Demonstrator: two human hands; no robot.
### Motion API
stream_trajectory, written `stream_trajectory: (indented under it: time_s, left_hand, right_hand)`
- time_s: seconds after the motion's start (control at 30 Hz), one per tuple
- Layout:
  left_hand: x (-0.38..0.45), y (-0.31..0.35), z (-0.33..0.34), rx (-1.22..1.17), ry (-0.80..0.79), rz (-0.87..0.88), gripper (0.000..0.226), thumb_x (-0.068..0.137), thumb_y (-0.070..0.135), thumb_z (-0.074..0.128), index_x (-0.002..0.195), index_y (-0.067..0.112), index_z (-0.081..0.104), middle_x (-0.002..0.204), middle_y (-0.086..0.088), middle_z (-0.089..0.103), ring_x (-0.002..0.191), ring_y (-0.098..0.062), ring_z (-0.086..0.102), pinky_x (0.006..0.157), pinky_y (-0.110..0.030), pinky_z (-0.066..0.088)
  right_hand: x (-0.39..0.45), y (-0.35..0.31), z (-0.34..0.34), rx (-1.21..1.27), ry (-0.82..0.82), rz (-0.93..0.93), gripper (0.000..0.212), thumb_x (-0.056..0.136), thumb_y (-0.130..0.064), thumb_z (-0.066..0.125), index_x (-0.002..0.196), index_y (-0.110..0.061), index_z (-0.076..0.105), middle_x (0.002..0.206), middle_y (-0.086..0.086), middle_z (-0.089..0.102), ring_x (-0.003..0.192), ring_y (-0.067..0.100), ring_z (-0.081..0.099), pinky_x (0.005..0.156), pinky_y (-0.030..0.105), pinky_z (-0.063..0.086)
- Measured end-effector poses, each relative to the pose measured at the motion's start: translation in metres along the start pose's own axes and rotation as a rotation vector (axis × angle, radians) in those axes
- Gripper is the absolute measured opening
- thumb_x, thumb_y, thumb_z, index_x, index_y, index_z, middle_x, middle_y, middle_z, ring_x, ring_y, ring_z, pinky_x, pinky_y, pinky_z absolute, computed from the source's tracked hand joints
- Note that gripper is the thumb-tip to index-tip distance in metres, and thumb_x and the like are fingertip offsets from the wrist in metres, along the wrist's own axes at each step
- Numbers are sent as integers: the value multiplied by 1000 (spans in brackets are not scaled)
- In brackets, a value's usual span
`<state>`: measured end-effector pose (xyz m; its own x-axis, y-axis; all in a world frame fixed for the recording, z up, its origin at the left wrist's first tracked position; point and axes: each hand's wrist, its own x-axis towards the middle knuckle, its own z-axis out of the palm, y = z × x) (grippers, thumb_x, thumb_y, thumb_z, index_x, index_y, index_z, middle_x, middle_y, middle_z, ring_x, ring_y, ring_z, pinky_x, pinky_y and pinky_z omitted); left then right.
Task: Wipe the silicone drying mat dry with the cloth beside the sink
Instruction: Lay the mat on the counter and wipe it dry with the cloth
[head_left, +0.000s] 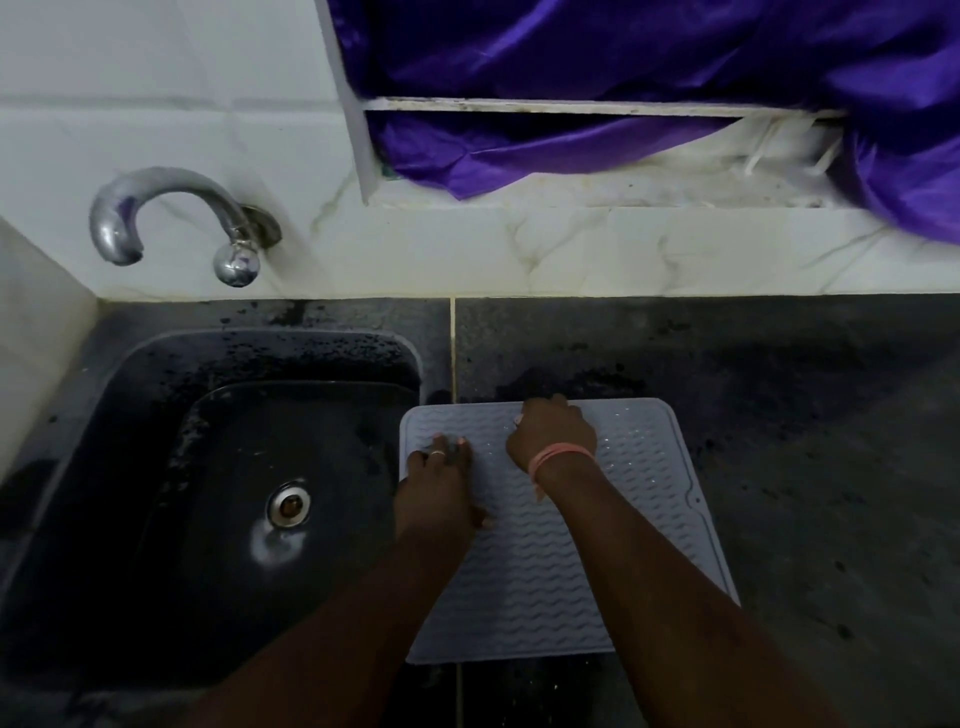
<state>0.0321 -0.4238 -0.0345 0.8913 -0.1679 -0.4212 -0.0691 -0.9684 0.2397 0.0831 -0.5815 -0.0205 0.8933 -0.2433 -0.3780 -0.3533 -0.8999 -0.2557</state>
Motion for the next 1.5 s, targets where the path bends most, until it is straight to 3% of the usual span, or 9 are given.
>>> stream_trajectory:
  time_s: [0.3, 0.47, 0.73, 0.9, 1.0, 1.17, 1.27, 1.4, 1.5]
  left_hand:
    - [-6, -3, 0, -128, 40, 0, 104, 76, 41, 82, 159, 24, 20, 168, 0, 7, 150, -29, 16, 112, -46, 39]
    - [-12, -3, -3, -153, 76, -12, 71, 81, 42, 77, 141, 15, 51, 154, -4, 41, 146, -25, 26, 113, -39, 37]
    - [-11, 0, -5, -75, 36, -37, 82, 81, 43, 78, 147, 10, 42, 152, -10, 38, 142, -27, 30, 109, -40, 41]
    - [-10, 3, -2, -110, 27, -73, 84, 78, 42, 81, 145, 11, 42, 146, -11, 43, 135, -26, 40, 103, -39, 46]
    - [-8, 3, 0, -142, 10, -71, 79, 78, 41, 81, 143, 13, 45, 144, -10, 46, 133, -25, 43, 102, -38, 46]
    - [-8, 1, 4, -134, 57, 9, 92, 82, 36, 77, 157, 19, 25, 165, -9, 20, 146, -29, 25, 109, -42, 43]
    - [-6, -2, 7, -96, 35, 27, 99, 86, 38, 72, 161, 23, 9, 169, -5, 0, 152, -32, 12, 112, -46, 39]
    - [-2, -2, 10, -121, 10, 18, 101, 85, 35, 74, 161, 24, 9, 169, -3, -2, 153, -32, 9, 116, -46, 32]
    - [0, 0, 9, -81, -5, 15, 106, 82, 41, 77, 161, 23, 9, 169, -5, -1, 152, -34, 9, 116, -46, 33]
  right_hand:
    - [2, -50, 13, -44, -72, -168, 41, 83, -38, 62, 121, -20, 64, 123, 10, 58, 111, 32, 59, 93, 40, 52]
    - [8, -82, 15, -165, -133, -320, 37, 84, -38, 61, 116, -19, 66, 119, 10, 64, 108, 30, 62, 90, 40, 55]
    - [20, -105, 5, -270, -237, -400, 21, 84, -31, 58, 96, -18, 69, 100, 7, 69, 87, 26, 64, 79, 37, 58]
    - [21, -118, 0, -330, -314, -572, 24, 86, -26, 62, 107, -20, 71, 111, 4, 69, 98, 25, 64, 86, 36, 55]
    - [21, -116, 8, -143, -403, -649, 32, 86, -11, 60, 114, -22, 71, 119, 4, 66, 108, 25, 61, 95, 37, 52]
    - [7, -56, 1, 332, -65, -500, 30, 93, -7, 57, 119, -16, 70, 121, 1, 67, 113, 17, 58, 103, 20, 38]
    - [-10, 19, 5, 436, 186, -283, 29, 94, -16, 56, 119, -19, 69, 117, 0, 68, 109, 18, 60, 103, 31, 45]
    - [-21, 111, -3, 534, 332, 127, 41, 82, -37, 47, 113, -19, 69, 105, 8, 68, 97, 24, 64, 94, 41, 53]
    - [-24, 148, -24, 461, 343, 266, 33, 85, -24, 57, 114, -13, 68, 109, 14, 69, 110, 36, 61, 94, 46, 53]
